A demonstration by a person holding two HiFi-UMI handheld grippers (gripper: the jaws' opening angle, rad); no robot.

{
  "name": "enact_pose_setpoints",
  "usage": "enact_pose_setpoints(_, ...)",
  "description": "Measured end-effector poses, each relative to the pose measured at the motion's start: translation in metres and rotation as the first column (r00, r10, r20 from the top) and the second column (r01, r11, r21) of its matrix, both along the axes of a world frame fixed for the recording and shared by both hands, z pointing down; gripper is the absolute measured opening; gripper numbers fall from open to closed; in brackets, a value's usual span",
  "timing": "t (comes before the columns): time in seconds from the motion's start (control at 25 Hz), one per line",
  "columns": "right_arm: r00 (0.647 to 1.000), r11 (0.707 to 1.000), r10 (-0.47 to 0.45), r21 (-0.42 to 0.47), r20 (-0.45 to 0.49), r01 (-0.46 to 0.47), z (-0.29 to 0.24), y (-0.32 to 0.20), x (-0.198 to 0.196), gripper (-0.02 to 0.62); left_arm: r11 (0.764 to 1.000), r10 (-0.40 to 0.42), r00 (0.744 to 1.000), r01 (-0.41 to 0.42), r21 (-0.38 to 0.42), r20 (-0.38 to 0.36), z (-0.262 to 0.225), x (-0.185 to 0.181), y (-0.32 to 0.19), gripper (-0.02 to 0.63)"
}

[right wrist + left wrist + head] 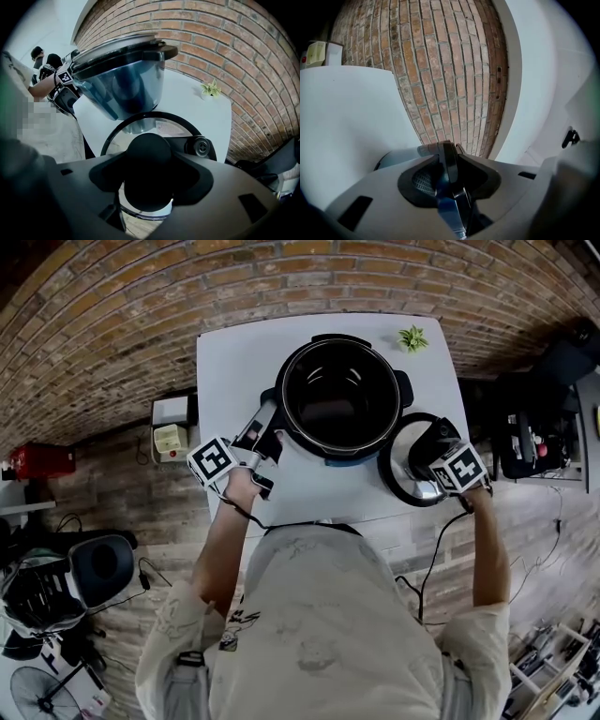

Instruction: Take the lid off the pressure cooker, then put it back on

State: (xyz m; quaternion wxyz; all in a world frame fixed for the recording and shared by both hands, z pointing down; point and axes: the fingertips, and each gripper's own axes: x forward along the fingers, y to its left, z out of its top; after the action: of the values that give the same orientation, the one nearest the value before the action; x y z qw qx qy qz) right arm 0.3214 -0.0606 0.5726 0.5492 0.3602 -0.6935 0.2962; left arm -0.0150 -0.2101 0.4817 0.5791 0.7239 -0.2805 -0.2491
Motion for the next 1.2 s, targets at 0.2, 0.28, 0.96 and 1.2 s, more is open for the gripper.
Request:
enact_pose_setpoints(0.2,0.999,0.999,0.029,0.031,-0.030,-0.028,-0.046,-0.004,0.021,0.291,1.000,-0.001,1.000,0.001,-0.011,-0.007,0.001,0.000,0.000,0.138)
enact_pose_setpoints(0.28,0.999,0.999,0.033,0.038,-0.031,-0.032,-0.064,-0.008,0.025,0.291,1.000,-0.001,1.000,0.001,-0.010,-0.013,0.000,0.000,0.000,0.138)
enact_pose_setpoints(0.96,0.985,0.974,-0.148,0.157,-0.094,0.162,-0.220,-0.064,-0.022,0.291,1.000,-0.005,0.999,0.005,-0.004,-0.035,0.001,0.000,0.000,0.138)
enact_pose_setpoints(1.2,0.958,0.943,-0.283,0.170,-0.053,0.288,-0.239,-0.088,-0.076,0.291,1.000,-0.011,0.999,0.011,-0.004,-0.039,0.002,0.001,-0.001,0.138)
